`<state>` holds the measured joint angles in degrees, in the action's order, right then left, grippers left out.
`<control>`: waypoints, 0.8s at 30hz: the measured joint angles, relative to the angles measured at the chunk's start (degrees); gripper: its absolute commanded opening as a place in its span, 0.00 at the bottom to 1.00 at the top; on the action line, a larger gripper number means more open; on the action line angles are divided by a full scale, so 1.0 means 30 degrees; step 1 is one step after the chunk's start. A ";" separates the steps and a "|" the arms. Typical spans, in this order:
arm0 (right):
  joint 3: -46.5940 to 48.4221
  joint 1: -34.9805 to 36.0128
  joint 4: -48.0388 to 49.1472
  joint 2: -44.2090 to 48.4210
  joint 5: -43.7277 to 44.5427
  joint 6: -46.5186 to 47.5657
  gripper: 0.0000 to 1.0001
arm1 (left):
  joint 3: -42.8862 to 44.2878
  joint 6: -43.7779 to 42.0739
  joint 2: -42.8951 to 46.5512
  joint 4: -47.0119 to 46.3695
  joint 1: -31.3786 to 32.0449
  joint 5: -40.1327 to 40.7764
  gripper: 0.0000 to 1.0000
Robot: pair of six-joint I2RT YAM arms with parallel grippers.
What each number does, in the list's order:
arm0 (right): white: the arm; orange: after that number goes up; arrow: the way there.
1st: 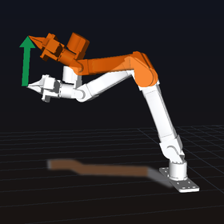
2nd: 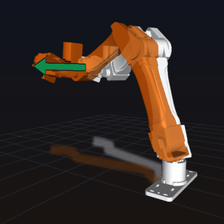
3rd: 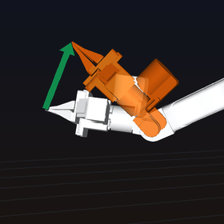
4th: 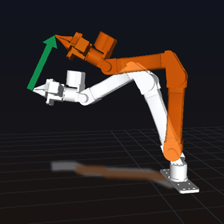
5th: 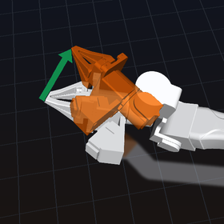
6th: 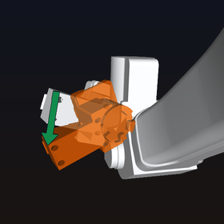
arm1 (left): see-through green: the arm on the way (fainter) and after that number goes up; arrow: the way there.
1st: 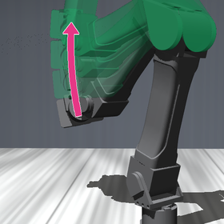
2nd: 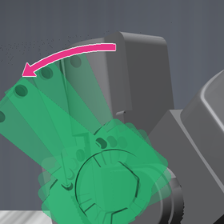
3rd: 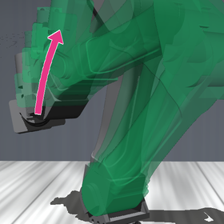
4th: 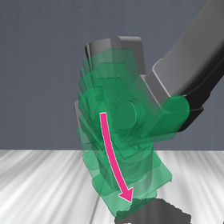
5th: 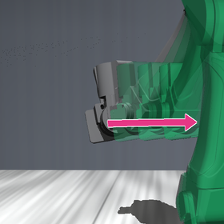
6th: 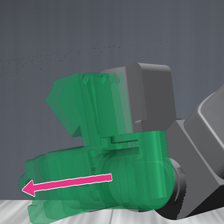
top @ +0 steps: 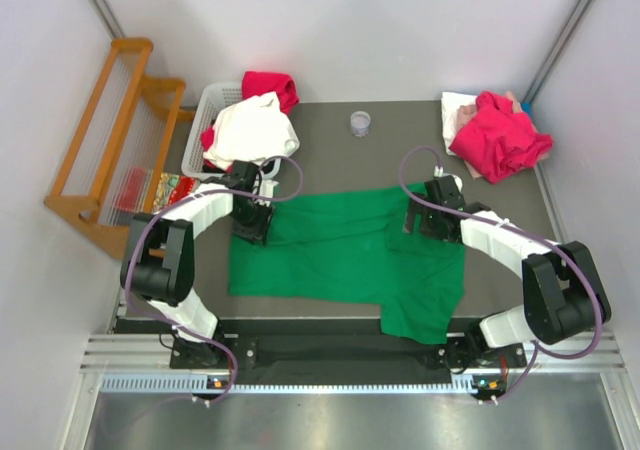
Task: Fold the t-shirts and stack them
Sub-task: Fold the tshirt
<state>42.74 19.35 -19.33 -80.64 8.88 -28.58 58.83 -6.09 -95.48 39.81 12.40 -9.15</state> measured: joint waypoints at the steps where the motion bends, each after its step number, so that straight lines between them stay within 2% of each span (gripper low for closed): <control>1: 0.0000 0.0000 0.0000 0.0000 0.0007 0.0007 0.96 | 0.0007 -0.0007 0.0044 0.0029 0.0000 0.0000 0.24; 3: 0.0000 0.0000 0.0000 0.0000 0.0000 0.0007 0.96 | 0.0007 -0.0015 0.0109 0.0066 0.0000 0.0000 0.14; 4: 0.0000 0.0000 0.0000 0.0000 0.0000 0.0007 0.96 | 0.0007 -0.0036 0.0138 0.0102 0.0000 -0.0007 0.00; 15: -0.0007 0.0000 0.0000 0.0000 0.0007 0.0015 0.98 | 0.0131 -0.0248 0.0168 0.0335 0.0000 0.0102 0.00; 24: -0.0007 0.0000 -0.0007 0.0000 0.0015 0.0015 0.98 | 0.0576 -0.0889 0.0168 0.0313 0.0000 0.1231 0.00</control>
<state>42.72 19.35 -19.35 -80.64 8.93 -28.53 60.55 -8.75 -94.98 40.75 12.40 -5.45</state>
